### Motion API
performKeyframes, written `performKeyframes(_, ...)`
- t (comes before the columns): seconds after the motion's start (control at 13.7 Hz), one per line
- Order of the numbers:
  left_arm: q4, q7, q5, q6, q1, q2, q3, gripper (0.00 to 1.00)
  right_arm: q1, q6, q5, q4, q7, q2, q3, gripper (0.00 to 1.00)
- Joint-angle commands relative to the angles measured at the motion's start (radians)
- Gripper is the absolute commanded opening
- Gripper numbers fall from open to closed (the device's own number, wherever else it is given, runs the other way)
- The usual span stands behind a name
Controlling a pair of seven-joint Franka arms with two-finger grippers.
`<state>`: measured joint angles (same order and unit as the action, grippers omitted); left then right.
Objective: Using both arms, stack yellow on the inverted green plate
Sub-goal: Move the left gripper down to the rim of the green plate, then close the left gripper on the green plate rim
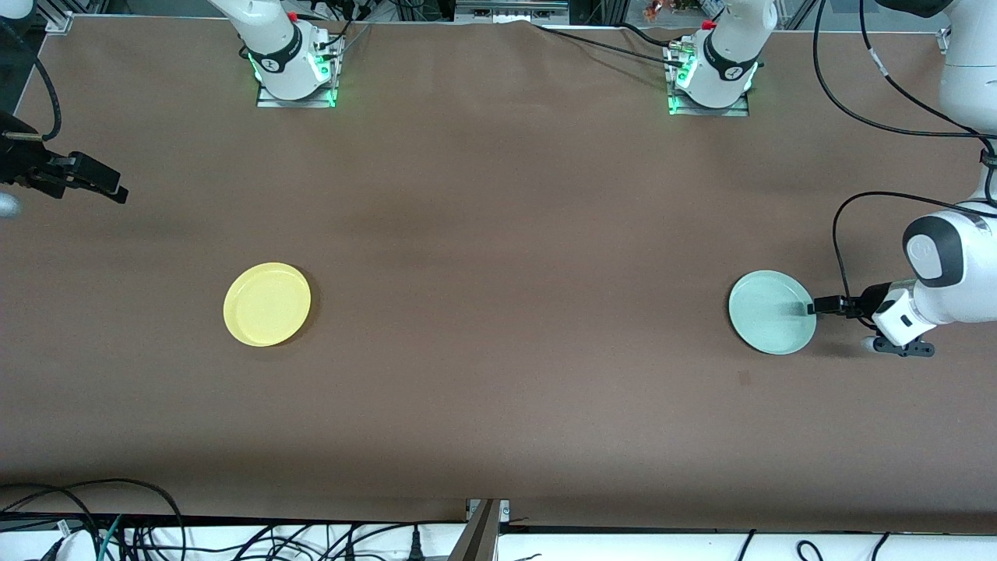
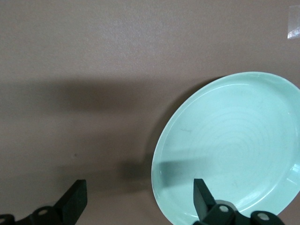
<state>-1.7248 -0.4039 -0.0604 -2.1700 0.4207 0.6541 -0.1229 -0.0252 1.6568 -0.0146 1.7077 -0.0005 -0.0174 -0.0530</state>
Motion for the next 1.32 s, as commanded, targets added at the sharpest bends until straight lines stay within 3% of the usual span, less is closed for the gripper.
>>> performKeyframes(0.0,-0.029,-0.039,-0.036,-0.034,0.009,-0.007,-0.011,1.00,-0.012,-0.020,0.005,-0.017,0.010,-0.001,0.018,1.00)
performKeyframes(0.95,-0.059,-0.085,-0.035,-0.065,0.009,-0.004,-0.014,1.00,-0.012,-0.022,0.002,-0.017,0.010,-0.001,0.018,1.00)
performKeyframes(1.02,-0.061,-0.085,-0.036,-0.065,0.009,-0.004,-0.014,0.89,-0.012,-0.020,0.002,-0.017,0.010,-0.001,0.018,1.00)
performKeyframes(1.17,-0.064,-0.085,-0.036,-0.065,0.009,-0.004,-0.014,0.54,-0.012,-0.020,0.002,-0.017,0.010,0.001,0.021,1.00)
performKeyframes(1.24,-0.065,-0.085,-0.035,-0.065,0.007,-0.004,-0.014,0.43,-0.012,-0.020,0.002,-0.017,0.010,0.001,0.022,1.00)
